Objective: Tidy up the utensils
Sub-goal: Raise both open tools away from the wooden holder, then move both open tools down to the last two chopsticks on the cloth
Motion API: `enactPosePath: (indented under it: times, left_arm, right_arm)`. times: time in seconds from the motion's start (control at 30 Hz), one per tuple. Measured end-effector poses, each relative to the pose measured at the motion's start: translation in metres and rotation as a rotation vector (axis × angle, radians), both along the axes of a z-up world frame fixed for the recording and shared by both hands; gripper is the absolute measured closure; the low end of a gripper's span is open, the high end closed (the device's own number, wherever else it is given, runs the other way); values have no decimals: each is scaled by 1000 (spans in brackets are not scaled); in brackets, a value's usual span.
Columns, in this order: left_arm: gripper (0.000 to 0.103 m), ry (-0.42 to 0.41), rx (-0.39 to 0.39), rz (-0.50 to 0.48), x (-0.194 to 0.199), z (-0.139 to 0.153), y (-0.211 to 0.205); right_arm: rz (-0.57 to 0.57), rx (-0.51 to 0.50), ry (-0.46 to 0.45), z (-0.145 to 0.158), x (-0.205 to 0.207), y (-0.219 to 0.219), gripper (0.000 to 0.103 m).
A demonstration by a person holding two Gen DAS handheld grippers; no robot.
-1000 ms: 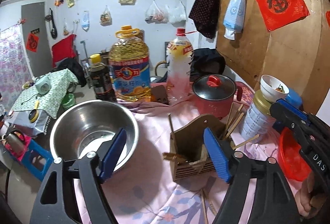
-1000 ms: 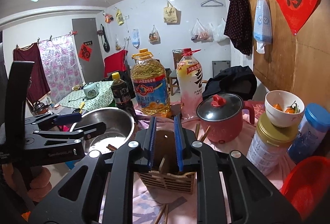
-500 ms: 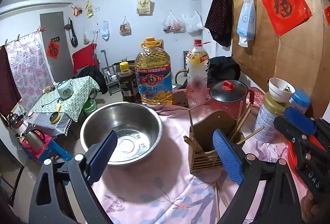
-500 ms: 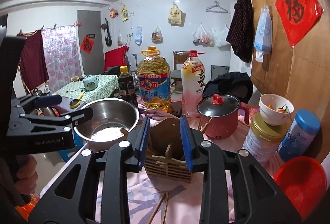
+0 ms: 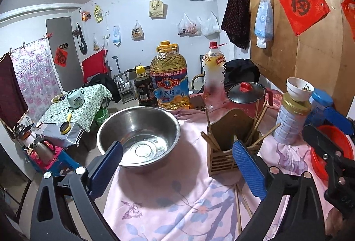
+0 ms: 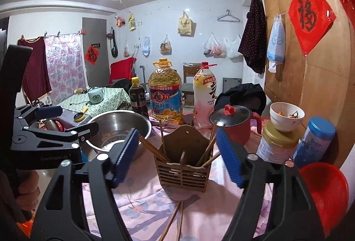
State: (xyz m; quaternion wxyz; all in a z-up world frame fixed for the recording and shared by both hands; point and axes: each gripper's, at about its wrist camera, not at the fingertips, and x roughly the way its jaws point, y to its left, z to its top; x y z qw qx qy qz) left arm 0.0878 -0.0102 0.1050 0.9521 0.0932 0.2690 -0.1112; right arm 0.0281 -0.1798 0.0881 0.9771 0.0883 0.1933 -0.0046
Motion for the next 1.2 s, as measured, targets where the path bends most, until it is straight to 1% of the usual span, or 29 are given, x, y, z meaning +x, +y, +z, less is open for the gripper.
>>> enactPosePath:
  times: [0.1,0.2,0.27,0.3,0.4,0.47,0.53,0.57,0.63,0.7,0.8,0.9,1.03,1.2]
  left_arm:
    - [6,21,0,8,-2,-6,3]
    - [6,46,-8,17,-3,-12,6]
    - [6,59,-11,21,-4,-15,8]
    - [6,63,-10,24,-4,-17,8]
    - [6,83,-1,31,-4,-26,7]
    - [6,103,-3,32,-4,-33,9]
    - [6,125,1,38,-3,-44,11]
    - [6,136,4,40,-2,-49,12]
    - [6,166,5,38,-1,-61,14]
    - [6,197,3,41,1,-72,17]
    - [6,243,9,52,6,-90,22]
    - [6,286,18,64,9,-106,26]
    - [6,335,28,62,12,-122,26]
    - [6,379,86,14,6,-152,16]
  right_arm:
    - [-11,-6,-6,0,-6,2,19]
    - [-13,-6,-2,-1,-10,2,16]
    - [-24,-6,-6,-2,-14,2,12]
    - [-36,-4,-12,-3,-16,2,7]
    - [-70,15,-44,-6,-25,0,6]
    - [-114,14,-34,-10,-27,-2,6]
    - [-179,9,-28,-20,-32,-5,6]
    - [-194,14,-6,-26,-31,-7,6]
    - [-178,62,88,-42,-26,-13,6]
    - [-170,113,158,-57,-24,-19,6]
    - [-199,150,224,-80,-30,-24,6]
    - [-201,178,286,-100,-36,-25,6]
    - [-194,172,353,-119,-41,-20,6]
    - [-184,136,411,-133,-45,-17,6]
